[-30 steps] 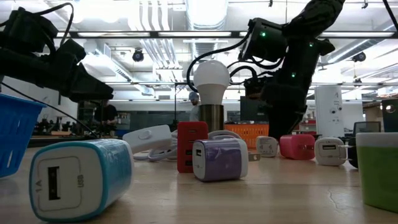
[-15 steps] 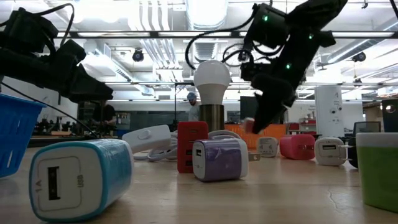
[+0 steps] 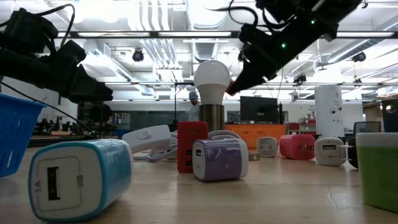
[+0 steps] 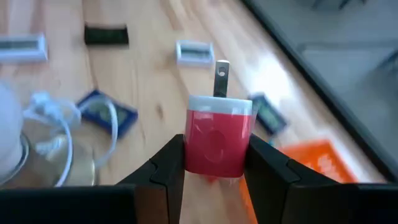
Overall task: Pick & Place Office items
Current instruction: Put the top pink charger adapter into the orange bin
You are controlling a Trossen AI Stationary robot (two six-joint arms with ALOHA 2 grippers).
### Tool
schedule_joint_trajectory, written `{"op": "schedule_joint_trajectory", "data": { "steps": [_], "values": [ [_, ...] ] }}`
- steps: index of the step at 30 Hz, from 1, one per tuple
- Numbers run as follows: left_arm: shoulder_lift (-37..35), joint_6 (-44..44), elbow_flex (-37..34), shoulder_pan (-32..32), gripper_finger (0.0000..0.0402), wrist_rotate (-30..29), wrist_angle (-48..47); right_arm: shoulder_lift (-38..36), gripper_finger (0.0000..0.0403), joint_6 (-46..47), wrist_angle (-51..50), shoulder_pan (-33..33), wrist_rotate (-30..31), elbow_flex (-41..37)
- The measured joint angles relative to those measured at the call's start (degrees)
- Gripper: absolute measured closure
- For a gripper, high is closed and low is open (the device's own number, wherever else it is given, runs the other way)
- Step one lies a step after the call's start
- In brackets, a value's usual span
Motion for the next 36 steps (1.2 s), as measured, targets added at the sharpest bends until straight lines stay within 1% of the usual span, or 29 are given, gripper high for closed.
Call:
{"op": "schedule_joint_trajectory", "data": {
  "steps": [4, 10, 12, 14, 16, 21, 26, 30, 33, 36],
  "values": [
    [-0.1, -0.2, 0.0, 0.0, 0.0101, 0.0, 0.3, -0.4, 0.0282, -3.7, 7.2, -3.0, 0.0, -3.9],
    [-0.1, -0.2, 0.0, 0.0, 0.0101, -0.2, 0.9, -1.8, 0.0282, -5.9, 7.0, -10.1, -0.4, -8.2],
    [0.0, -0.2, 0.0, 0.0, 0.0101, -0.3, 1.0, -2.0, 0.0282, -6.4, 7.0, -12.6, -2.5, -8.9],
    [0.0, -0.2, 0.0, 0.0, 0.0101, -0.4, 1.0, -2.0, 0.0282, -6.2, 6.7, -15.2, -6.1, -9.1],
    [0.0, -0.5, 0.0, 0.0, 0.0101, -0.4, 1.1, -2.0, 0.0282, -5.7, 5.1, -17.5, -8.8, -9.1],
    [0.0, -1.2, 0.0, 0.0, 0.0101, -0.6, 1.1, -2.0, 0.0282, -5.6, -3.9, -20.7, -9.7, -6.0],
    [0.0, -1.3, 0.0, 0.0, 0.0101, -0.8, 1.1, -1.5, 0.0282, -4.6, -12.6, -23.3, -15.1, -2.1],
    [0.0, -1.5, 0.0, 0.0, 0.0101, -0.8, 1.1, -1.5, 0.0282, -4.7, -16.6, -24.9, -16.1, -0.8],
    [0.0, -1.5, 0.0, 0.0, 0.0101, -0.8, 1.1, -1.5, 0.0282, -4.5, -18.0, -26.5, -19.4, -0.6],
    [0.0, -1.5, 0.0, 0.0, 0.0101, -0.8, 1.1, -1.5, 0.0282, -4.2, -18.5, -27.4, -21.0, -0.7]
  ]
}}
